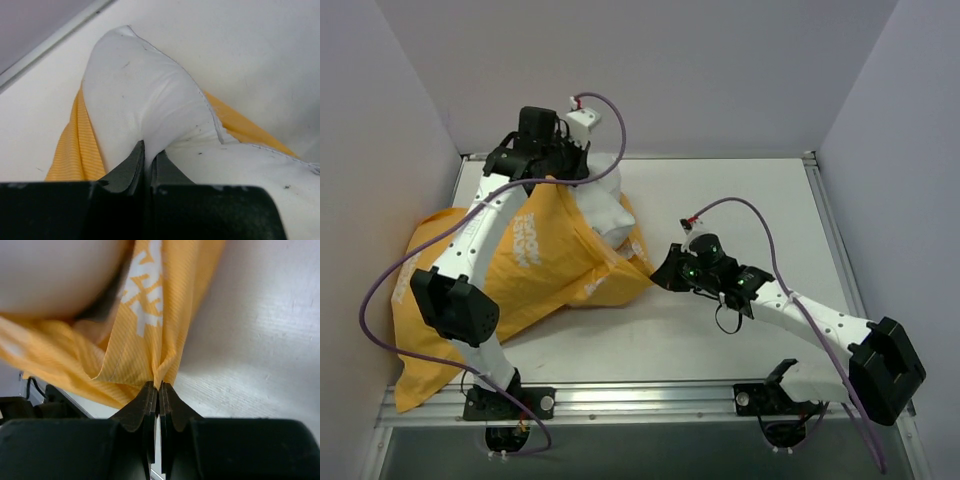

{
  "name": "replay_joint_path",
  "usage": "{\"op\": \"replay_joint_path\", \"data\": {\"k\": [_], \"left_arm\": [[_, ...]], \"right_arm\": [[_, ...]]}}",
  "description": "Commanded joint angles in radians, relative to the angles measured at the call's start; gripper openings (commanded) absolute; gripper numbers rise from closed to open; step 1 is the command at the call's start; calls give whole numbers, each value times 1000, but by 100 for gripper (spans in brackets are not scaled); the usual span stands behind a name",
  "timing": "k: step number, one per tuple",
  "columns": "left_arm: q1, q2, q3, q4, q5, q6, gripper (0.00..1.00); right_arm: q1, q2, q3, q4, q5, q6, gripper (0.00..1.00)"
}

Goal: Remove the pillowcase from the pillow

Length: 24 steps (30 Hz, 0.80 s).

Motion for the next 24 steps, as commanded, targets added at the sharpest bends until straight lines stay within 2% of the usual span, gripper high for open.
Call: {"op": "replay_joint_path", "data": {"k": [1, 5, 8, 11, 12, 14, 15, 17, 19, 20, 21, 24], "left_arm": [[123, -7, 168, 125, -26, -84, 2], [154, -31, 196, 121, 118, -140, 2], [137, -91, 139, 133, 238, -154, 2], [90, -165, 27, 139, 250, -127, 2], [80, -177, 9, 135, 246, -122, 2], [57, -185, -54, 136, 243, -122, 2], [53, -191, -74, 138, 241, -122, 2], [30, -195, -115, 142, 238, -122, 2], [11, -195, -129, 145, 226, -116, 2], [-10, -189, -131, 147, 221, -116, 2], [-21, -186, -129, 148, 217, -111, 2], [-48, -171, -111, 144, 204, -113, 2]], "right_arm": [[20, -15, -112, -14, -23, 50, 0], [18, 58, -177, 108, -40, 78, 0], [17, 129, -125, 182, -46, 69, 0], [3, 181, -16, 193, -85, 24, 0], [-8, 184, 16, 176, -96, 9, 18], [-58, 152, 100, 87, -101, -28, 43], [-86, 137, 122, 58, -107, -39, 59], [-170, 64, 165, -5, -119, -53, 69], [-201, 23, 189, -49, -138, -69, 77], [-204, -1, 240, -74, -127, -100, 85], [-197, -4, 269, -104, -92, -111, 92], [-103, 17, 379, -178, -35, -132, 100]]}}
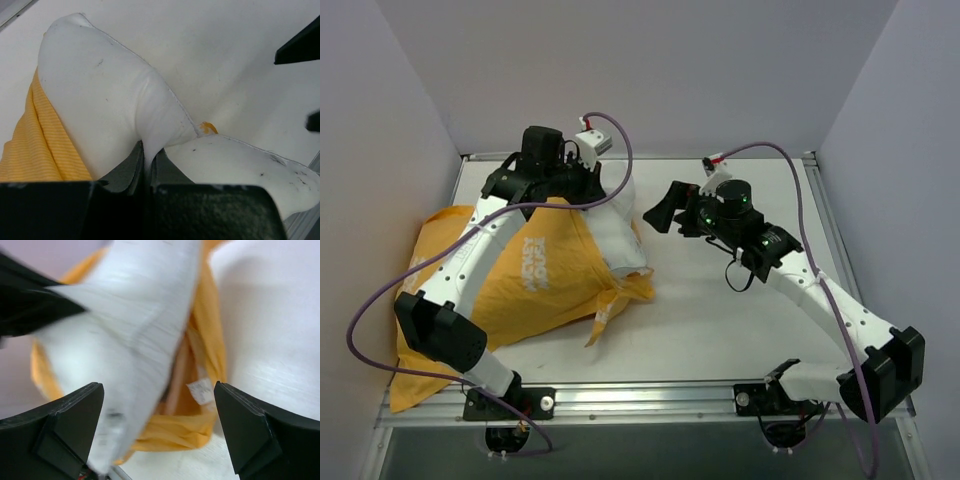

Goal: Remove the pillowcase from the pillow

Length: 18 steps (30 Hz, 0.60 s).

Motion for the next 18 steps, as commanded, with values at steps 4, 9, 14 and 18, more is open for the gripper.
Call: {"op": "replay_joint_path", "data": {"k": [4, 9, 14, 18], "left_arm": [[-29, -4, 68, 102, 3, -1, 2], [-29, -2, 71, 99, 0, 2, 2], [-31, -1, 76, 98, -2, 2, 2], [-31, 2, 87, 98, 1, -1, 2]], "right_arm": [[152, 56, 106, 10, -21, 23, 100], [231, 124, 83, 81, 79, 102, 100], [291, 171, 84, 4, 208, 100, 100], [294, 177, -11, 162, 111, 147, 100]]}}
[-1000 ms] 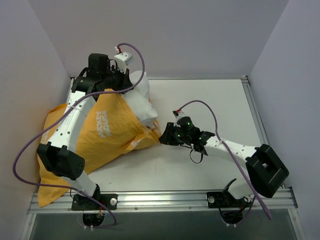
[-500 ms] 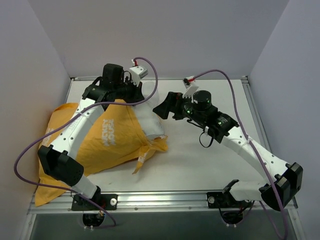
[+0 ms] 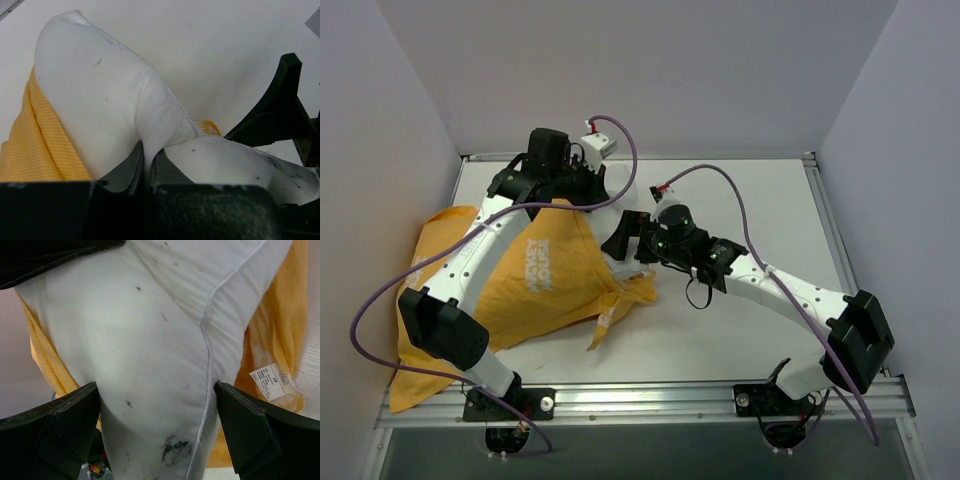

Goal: Remove the pillowcase from the pillow

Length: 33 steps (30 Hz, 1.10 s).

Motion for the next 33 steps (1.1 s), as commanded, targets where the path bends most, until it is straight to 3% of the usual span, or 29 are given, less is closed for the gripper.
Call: {"op": "replay_joint_path", "data": {"k": [1, 9, 15, 21, 24, 25, 27, 31, 32, 33], "left_arm": [[-3, -18, 87, 100, 19, -8, 2], [-3, -24, 97, 93, 71, -40, 2], [-22, -27, 94, 90, 92, -60, 2], [-23, -20, 169, 85, 154, -109, 2], [-23, -17, 169, 86, 165, -122, 2], [-23, -18, 162, 86, 165, -120, 2], [-22, -20, 140, 85, 162, -114, 2], [-23, -8, 128, 47, 143, -96, 2], [-22, 0, 133, 27, 128, -74, 12], [-20, 8, 154, -26, 113, -58, 60]], "right_arm": [[7, -1, -99, 131, -44, 52, 100], [-51, 50, -188, 424, -113, 78, 100], [-22, 154, -113, 502, -190, 10, 100], [4, 166, -139, 590, -150, 23, 97], [4, 188, -113, 557, -164, 14, 63], [1, 201, -98, 549, -170, 12, 30], [3, 208, -94, 541, -158, 26, 2], [3, 205, -119, 595, -168, 64, 0], [1, 198, -133, 602, -164, 82, 0], [0, 188, -139, 602, -156, 87, 0]]}}
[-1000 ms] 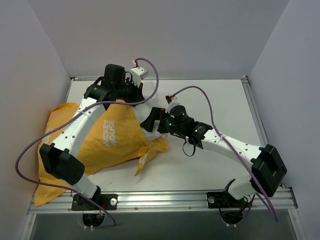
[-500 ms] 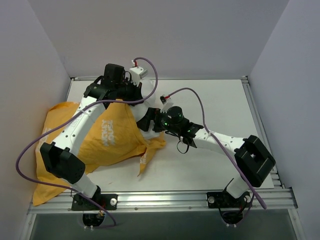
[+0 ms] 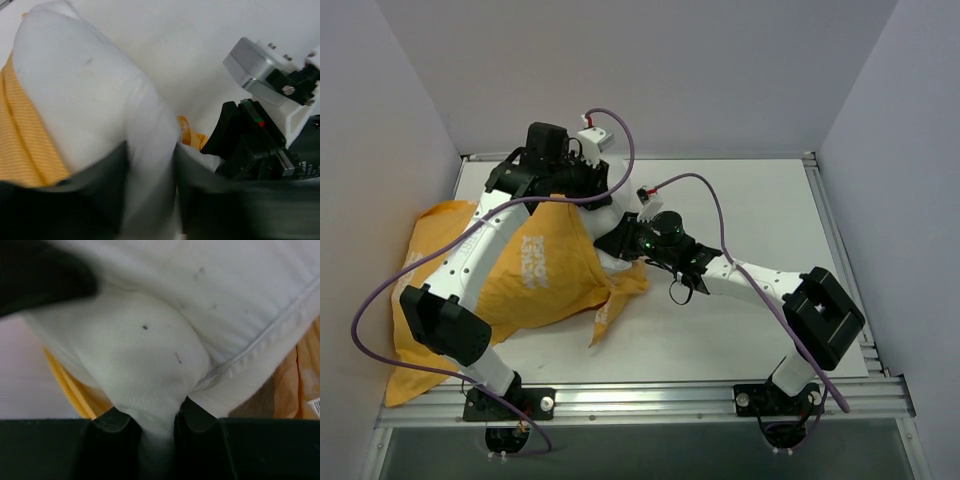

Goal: Remove the pillowcase from the pillow

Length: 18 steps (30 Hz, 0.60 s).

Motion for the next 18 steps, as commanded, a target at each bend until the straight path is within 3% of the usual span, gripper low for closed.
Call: {"op": "replay_joint_path", "data": {"k": [1, 8, 11, 14, 18], "left_arm": [[-21, -2, 101, 5, 114, 1, 95], [62, 39, 295, -354, 117, 203, 94], [103, 36, 342, -527, 12, 305, 94], [152, -5, 240, -673, -103, 403, 94], [331, -215, -51, -618, -201, 476, 94]], "right_arm": [[17, 3, -19, 56, -2, 38, 0], [-35, -10, -77, 106, -12, 103, 0], [-37, -3, -70, 102, -7, 113, 0], [-37, 0, -56, 99, -4, 129, 0], [-37, -12, -32, 67, 2, 121, 0]]}}
